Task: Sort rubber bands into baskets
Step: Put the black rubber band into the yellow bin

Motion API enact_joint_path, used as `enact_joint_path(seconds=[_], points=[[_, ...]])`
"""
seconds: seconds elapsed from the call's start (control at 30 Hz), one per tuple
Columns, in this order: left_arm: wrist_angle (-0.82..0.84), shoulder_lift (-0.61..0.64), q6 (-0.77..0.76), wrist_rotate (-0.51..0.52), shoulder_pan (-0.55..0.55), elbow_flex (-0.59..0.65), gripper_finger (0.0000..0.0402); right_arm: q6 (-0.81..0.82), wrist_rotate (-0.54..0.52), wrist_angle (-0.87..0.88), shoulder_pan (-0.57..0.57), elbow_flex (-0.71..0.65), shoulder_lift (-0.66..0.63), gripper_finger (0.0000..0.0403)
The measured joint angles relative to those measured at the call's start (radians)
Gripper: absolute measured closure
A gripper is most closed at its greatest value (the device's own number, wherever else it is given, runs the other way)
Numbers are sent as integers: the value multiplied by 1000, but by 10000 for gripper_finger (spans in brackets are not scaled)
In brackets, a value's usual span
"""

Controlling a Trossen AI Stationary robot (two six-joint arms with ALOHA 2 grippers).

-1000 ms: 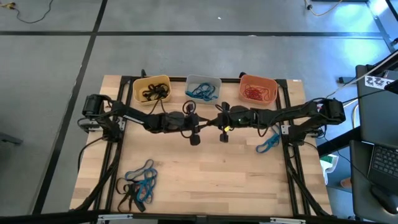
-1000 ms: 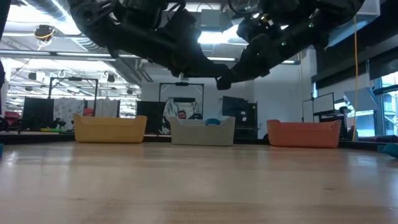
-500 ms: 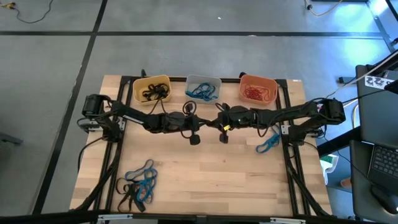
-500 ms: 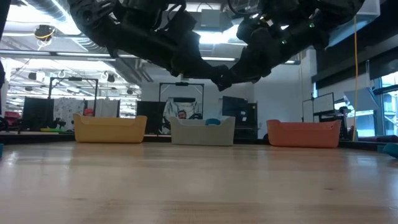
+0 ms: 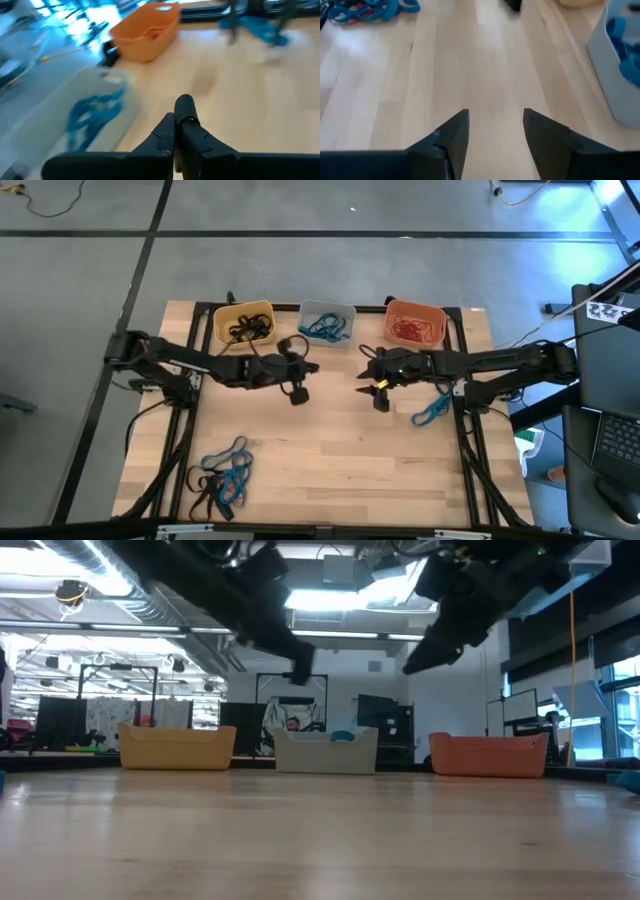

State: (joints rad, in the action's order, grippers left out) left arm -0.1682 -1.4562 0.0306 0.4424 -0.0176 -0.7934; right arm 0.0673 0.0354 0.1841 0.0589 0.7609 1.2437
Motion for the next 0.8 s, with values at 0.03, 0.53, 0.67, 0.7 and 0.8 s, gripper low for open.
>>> enact_joint_path(seconds=[0.03, 0.53, 0.67, 0.7, 0.8], points=[[55, 27, -12, 29, -5, -1, 398, 8, 0, 15, 0, 0, -3, 213], [485, 163, -130, 254, -337, 0, 392, 62, -25, -343, 0, -219, 147, 212], [516, 146, -145, 250, -426, 1, 391, 47, -28, -393, 0, -217, 181, 212], [533, 145, -153, 249, -443, 1, 391, 36, -28, -402, 0, -217, 186, 212], [530, 138, -181, 249, -483, 1, 391, 31, -28, -399, 0, -217, 193, 212]])
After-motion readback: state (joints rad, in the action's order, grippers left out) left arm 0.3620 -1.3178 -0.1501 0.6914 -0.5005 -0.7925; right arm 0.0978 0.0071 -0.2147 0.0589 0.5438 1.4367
